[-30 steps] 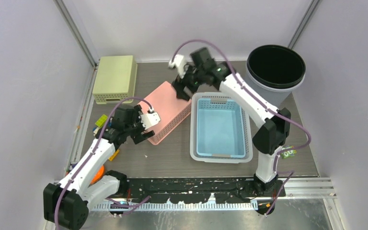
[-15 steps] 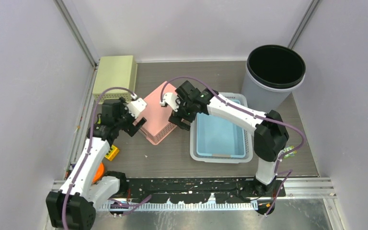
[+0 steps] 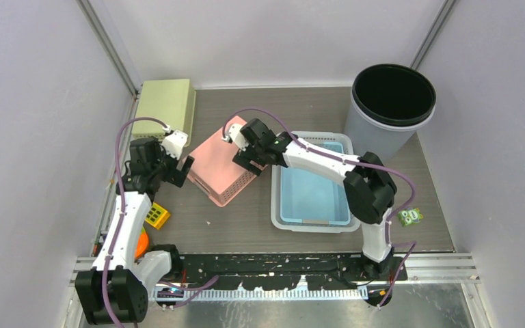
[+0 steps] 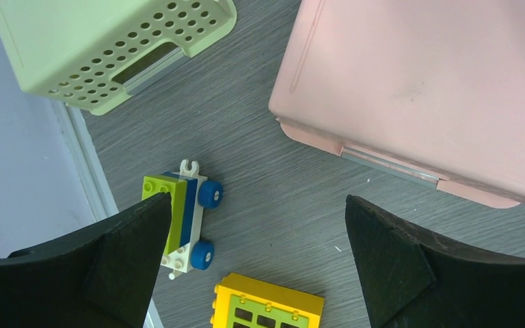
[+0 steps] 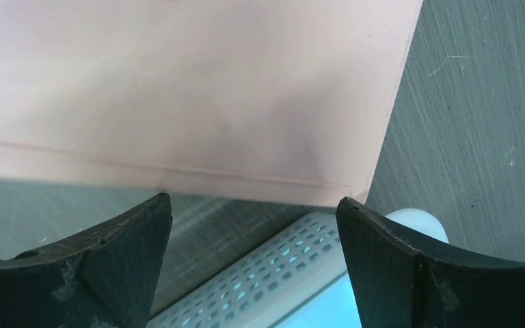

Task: Turn the large container upside down
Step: Move the container to the center of the board.

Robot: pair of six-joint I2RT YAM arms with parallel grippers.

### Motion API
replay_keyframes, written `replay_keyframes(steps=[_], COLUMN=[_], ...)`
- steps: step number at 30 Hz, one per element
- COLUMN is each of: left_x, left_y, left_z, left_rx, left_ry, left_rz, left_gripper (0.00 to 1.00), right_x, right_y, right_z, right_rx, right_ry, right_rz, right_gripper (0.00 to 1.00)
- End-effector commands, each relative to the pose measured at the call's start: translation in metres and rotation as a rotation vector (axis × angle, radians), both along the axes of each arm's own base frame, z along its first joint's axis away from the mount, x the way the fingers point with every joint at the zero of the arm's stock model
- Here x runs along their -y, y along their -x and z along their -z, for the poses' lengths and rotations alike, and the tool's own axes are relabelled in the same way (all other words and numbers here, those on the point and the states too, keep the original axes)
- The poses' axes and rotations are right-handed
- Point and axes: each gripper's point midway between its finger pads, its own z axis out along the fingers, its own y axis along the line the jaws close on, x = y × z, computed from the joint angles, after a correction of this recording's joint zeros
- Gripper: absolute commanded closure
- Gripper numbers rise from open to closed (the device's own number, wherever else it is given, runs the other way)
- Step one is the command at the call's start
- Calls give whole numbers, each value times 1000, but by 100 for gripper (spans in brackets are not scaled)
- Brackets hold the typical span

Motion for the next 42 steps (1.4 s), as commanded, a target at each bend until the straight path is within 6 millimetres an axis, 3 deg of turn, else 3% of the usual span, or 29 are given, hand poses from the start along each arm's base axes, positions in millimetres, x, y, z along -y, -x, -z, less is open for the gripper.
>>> replay_keyframes(steps=[1, 15, 19, 22, 27, 31, 34, 39, 42], left_x=[3, 22, 29, 29, 30, 34, 48, 66, 71], left_y=[-5, 3, 6, 7, 8, 5, -1, -19, -33], left_z=[-7, 9, 8, 5, 3, 5, 14, 47, 52], left_rx=[53, -7, -20, -10, 4, -7, -12, -26, -36], left_ry=[25, 84, 108, 109, 89, 63, 8, -220, -245], left_rz=[1, 96, 125, 131, 156, 198, 264, 342, 328], left_gripper=[0, 0, 0, 0, 0, 0, 0, 0, 3], right_x=[-3, 39, 37, 33, 24, 25, 22, 20, 23], right_y=[-39, -117, -129, -125, -87, -73, -69, -75, -82], right_z=[-19, -15, -17, -19, -23, -30, -23, -16, -11], right_rx=[121, 22, -20, -44, -147, -147, -149, -140, -117], right_ry=[-17, -71, -120, -129, -162, -160, -141, -136, -122], right_rz=[98, 303, 335, 307, 161, 115, 108, 160, 189], right_gripper=[6, 6, 6, 6, 6, 6, 6, 6, 6])
